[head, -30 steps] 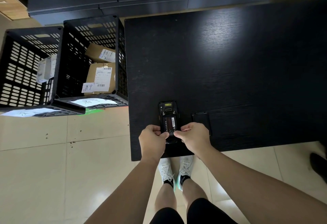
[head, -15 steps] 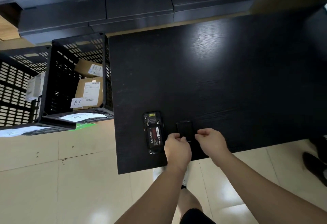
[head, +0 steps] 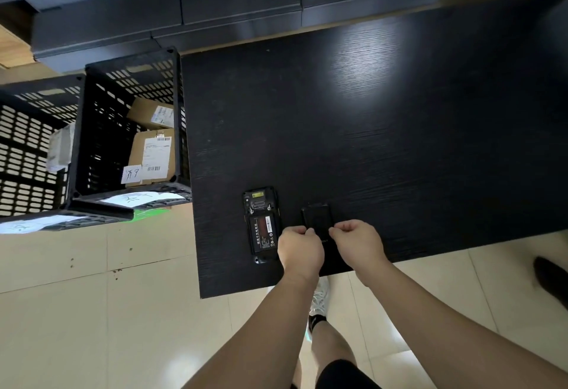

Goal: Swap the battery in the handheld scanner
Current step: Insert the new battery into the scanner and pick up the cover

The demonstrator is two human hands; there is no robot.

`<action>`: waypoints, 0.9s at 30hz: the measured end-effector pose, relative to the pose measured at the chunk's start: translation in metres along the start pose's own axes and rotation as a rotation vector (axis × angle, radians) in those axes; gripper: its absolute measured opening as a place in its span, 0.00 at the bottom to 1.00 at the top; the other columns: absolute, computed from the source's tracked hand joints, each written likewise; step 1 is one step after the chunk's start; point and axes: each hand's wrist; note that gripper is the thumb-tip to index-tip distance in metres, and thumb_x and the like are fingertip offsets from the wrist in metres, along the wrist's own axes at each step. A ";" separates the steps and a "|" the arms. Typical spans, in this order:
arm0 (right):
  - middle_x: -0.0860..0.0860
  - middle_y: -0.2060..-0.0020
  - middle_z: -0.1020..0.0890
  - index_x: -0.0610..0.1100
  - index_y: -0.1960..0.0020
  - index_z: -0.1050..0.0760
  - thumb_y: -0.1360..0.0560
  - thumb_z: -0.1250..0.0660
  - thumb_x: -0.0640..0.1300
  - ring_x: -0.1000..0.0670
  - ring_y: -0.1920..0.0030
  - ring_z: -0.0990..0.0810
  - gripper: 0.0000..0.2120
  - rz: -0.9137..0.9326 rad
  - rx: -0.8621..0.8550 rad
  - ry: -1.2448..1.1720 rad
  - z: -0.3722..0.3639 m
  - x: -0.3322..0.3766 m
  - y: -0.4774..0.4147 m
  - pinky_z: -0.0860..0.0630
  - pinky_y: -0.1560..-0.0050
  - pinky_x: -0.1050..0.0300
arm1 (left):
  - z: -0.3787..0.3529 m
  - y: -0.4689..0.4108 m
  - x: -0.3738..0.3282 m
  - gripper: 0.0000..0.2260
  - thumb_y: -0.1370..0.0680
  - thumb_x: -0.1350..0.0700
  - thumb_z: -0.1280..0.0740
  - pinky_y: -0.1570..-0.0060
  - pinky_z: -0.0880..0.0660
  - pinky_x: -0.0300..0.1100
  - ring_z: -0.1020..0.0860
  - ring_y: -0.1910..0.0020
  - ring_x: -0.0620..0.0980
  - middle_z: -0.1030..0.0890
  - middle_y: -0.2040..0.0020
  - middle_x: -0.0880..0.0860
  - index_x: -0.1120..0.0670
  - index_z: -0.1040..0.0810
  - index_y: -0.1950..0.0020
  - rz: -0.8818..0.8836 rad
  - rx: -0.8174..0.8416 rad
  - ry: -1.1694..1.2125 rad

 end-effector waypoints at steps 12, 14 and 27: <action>0.51 0.60 0.16 0.48 0.51 0.20 0.27 0.24 0.42 0.51 0.56 0.17 0.07 0.018 0.054 -0.096 0.007 -0.002 0.001 0.19 0.50 0.51 | -0.002 -0.004 0.002 0.10 0.21 0.56 0.34 0.60 0.27 0.38 0.23 0.60 0.44 0.20 0.53 0.50 0.57 0.21 0.41 -0.026 0.003 -0.022; 0.50 0.59 0.16 0.50 0.55 0.20 0.27 0.25 0.41 0.49 0.55 0.16 0.06 0.021 0.088 -0.095 0.009 -0.003 -0.001 0.18 0.48 0.49 | -0.002 -0.004 0.002 0.10 0.20 0.57 0.34 0.64 0.29 0.35 0.26 0.63 0.40 0.21 0.55 0.48 0.57 0.23 0.40 -0.034 -0.004 -0.020; 0.45 0.54 0.16 0.43 0.48 0.21 0.23 0.29 0.37 0.45 0.58 0.14 0.06 0.019 0.268 -0.202 0.021 0.017 0.017 0.16 0.51 0.52 | 0.028 0.010 -0.005 0.07 0.21 0.56 0.32 0.63 0.26 0.33 0.21 0.62 0.41 0.19 0.58 0.46 0.52 0.20 0.44 -0.106 0.033 0.150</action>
Point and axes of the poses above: each hand's wrist, its own y-axis away from the middle knuckle, its own z-axis out of the back of the hand, x = y × z
